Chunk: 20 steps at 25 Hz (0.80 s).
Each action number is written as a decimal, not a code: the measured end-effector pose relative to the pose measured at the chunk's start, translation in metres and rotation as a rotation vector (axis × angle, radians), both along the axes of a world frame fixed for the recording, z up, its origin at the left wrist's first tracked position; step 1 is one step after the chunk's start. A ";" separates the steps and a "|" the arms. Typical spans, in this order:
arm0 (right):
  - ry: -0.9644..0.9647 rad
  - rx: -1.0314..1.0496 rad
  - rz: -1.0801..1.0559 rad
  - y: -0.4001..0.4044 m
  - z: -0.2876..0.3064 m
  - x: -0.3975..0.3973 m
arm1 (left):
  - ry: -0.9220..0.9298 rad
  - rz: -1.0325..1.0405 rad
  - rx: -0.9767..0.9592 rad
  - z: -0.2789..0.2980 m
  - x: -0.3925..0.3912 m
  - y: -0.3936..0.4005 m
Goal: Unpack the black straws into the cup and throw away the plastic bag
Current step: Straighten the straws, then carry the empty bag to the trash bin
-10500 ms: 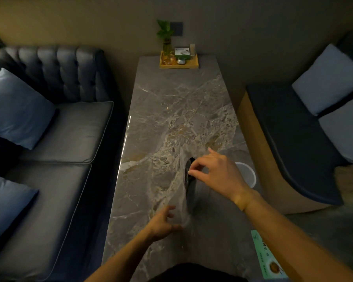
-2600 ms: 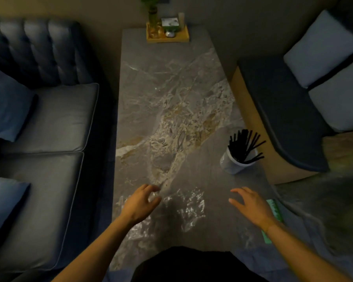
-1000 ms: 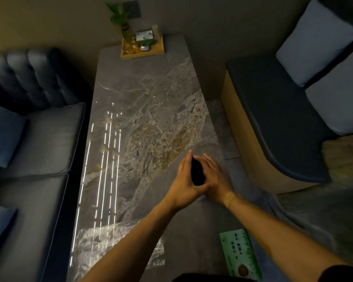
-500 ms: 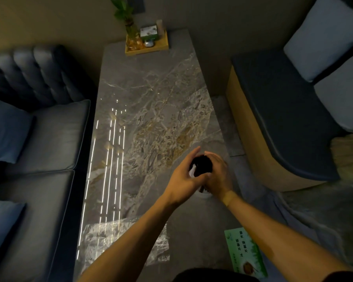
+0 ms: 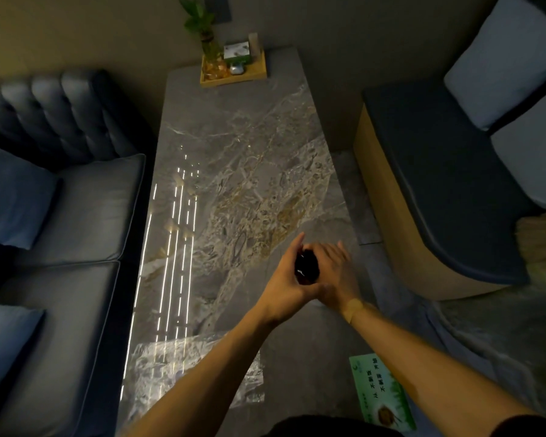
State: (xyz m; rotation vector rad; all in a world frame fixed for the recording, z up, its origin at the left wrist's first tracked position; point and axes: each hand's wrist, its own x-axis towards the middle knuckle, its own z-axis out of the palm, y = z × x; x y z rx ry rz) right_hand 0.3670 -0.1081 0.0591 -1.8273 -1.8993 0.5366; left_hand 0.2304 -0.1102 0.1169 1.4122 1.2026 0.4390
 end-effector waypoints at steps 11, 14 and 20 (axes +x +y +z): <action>-0.042 -0.038 -0.045 -0.002 0.010 -0.010 | 0.000 -0.012 0.030 0.005 -0.007 0.003; -0.007 -0.055 -0.039 -0.002 0.009 -0.016 | -0.022 0.012 -0.003 0.002 -0.011 0.002; 0.301 0.057 -0.046 0.001 0.005 -0.016 | -0.132 0.050 -0.124 -0.001 -0.016 -0.002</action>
